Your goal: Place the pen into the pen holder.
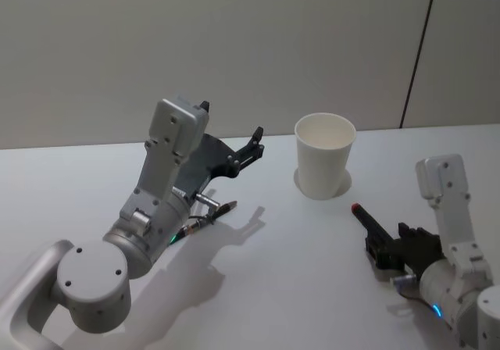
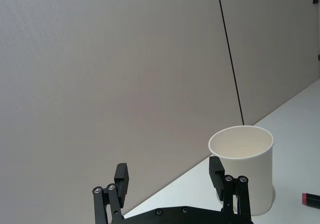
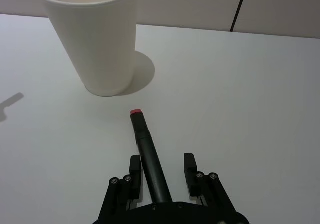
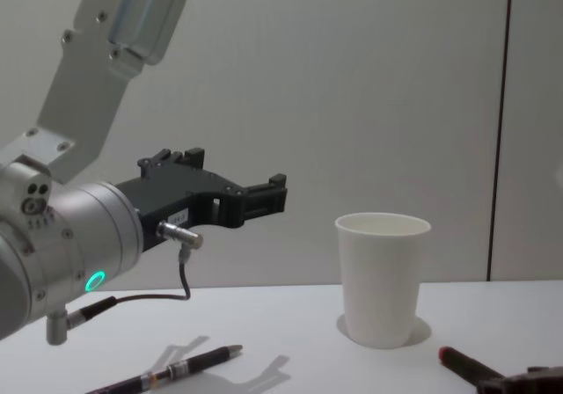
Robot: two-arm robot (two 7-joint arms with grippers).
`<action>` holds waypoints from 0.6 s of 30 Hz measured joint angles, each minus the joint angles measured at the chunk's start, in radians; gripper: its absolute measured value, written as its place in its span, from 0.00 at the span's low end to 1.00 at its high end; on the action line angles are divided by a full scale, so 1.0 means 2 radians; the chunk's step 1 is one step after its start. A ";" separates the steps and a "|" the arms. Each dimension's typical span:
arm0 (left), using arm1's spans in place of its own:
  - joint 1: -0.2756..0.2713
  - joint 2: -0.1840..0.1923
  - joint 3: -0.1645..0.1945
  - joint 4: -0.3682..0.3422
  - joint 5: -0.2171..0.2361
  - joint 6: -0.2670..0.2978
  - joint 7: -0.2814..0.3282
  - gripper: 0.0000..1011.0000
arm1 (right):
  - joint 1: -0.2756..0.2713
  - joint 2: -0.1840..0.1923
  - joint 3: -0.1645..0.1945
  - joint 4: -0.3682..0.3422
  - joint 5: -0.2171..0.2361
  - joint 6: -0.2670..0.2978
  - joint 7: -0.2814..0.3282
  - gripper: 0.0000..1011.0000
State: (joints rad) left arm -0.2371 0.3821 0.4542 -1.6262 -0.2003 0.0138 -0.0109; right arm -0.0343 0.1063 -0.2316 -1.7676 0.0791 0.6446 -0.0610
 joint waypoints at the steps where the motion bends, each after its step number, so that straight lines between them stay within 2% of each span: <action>1: 0.000 0.000 0.000 0.000 0.000 0.000 0.000 0.99 | 0.000 0.000 0.000 0.000 0.000 0.000 0.000 0.51; 18: 0.000 0.000 0.000 0.000 0.000 0.000 0.000 0.99 | 0.002 -0.003 0.004 0.007 -0.005 -0.011 -0.008 0.39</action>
State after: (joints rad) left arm -0.2371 0.3821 0.4542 -1.6262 -0.2004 0.0139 -0.0109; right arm -0.0306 0.1006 -0.2233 -1.7540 0.0692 0.6221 -0.0775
